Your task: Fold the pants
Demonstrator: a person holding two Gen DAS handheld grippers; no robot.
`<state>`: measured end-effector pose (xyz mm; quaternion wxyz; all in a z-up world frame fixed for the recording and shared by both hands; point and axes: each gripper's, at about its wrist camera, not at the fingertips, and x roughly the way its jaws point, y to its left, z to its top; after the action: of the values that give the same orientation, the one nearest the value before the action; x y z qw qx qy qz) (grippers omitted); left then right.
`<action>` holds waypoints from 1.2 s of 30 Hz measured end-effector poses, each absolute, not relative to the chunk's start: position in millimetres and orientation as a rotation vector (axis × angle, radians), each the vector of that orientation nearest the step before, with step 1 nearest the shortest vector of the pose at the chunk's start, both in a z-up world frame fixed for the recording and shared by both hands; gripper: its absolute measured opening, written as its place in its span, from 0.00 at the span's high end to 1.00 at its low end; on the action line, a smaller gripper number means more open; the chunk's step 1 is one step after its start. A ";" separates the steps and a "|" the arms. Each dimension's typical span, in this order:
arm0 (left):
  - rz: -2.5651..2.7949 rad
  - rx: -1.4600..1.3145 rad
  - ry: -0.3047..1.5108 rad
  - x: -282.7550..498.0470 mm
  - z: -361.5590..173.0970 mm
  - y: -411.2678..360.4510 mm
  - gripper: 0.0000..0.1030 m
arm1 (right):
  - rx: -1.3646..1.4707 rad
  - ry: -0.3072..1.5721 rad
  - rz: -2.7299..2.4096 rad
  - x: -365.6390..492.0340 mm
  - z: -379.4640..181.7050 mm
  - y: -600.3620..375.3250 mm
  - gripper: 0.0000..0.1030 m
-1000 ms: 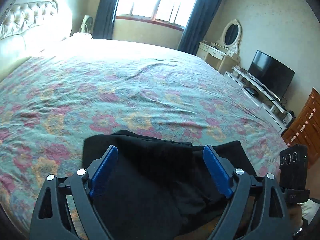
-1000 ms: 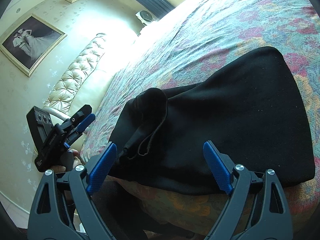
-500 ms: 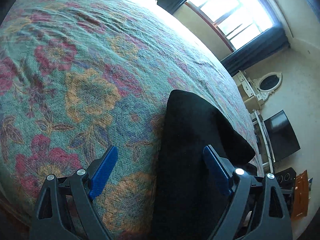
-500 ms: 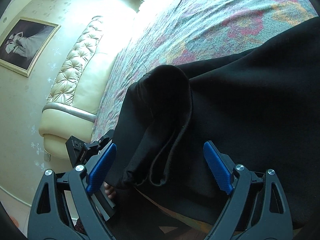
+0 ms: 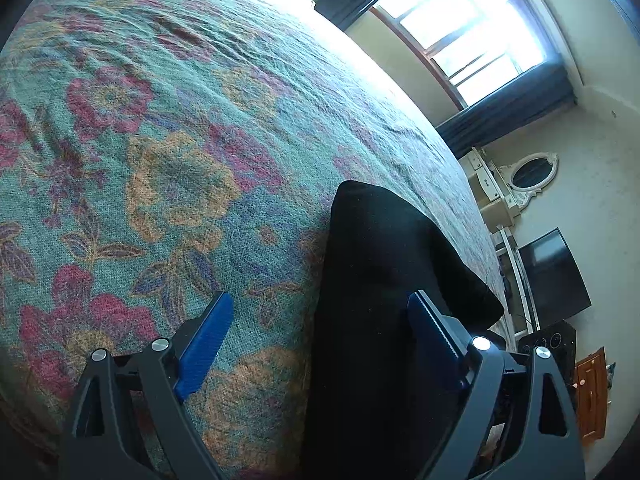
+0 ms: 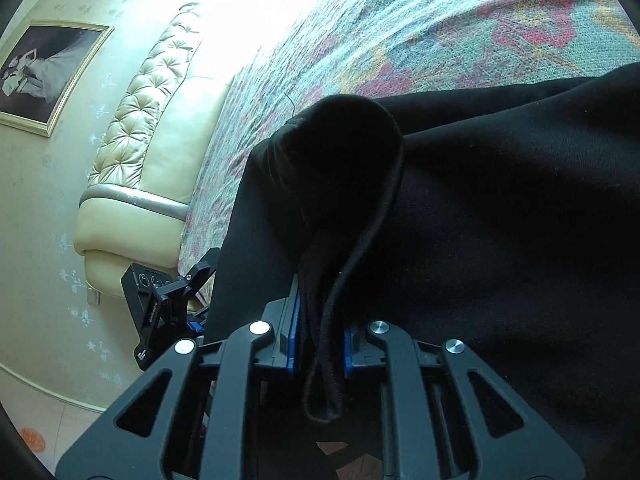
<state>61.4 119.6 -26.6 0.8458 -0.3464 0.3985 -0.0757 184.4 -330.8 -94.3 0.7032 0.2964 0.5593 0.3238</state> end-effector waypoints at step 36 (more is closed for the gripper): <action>-0.458 -0.637 0.861 88.5 -16.4 52.2 0.15 | 0.703 1.094 0.519 158.3 -39.8 -509.6 0.89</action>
<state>88.5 52.2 -16.4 0.8351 -0.3009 0.4065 -0.2163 158.3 -509.6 -39.8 0.7647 0.3234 0.5036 0.2388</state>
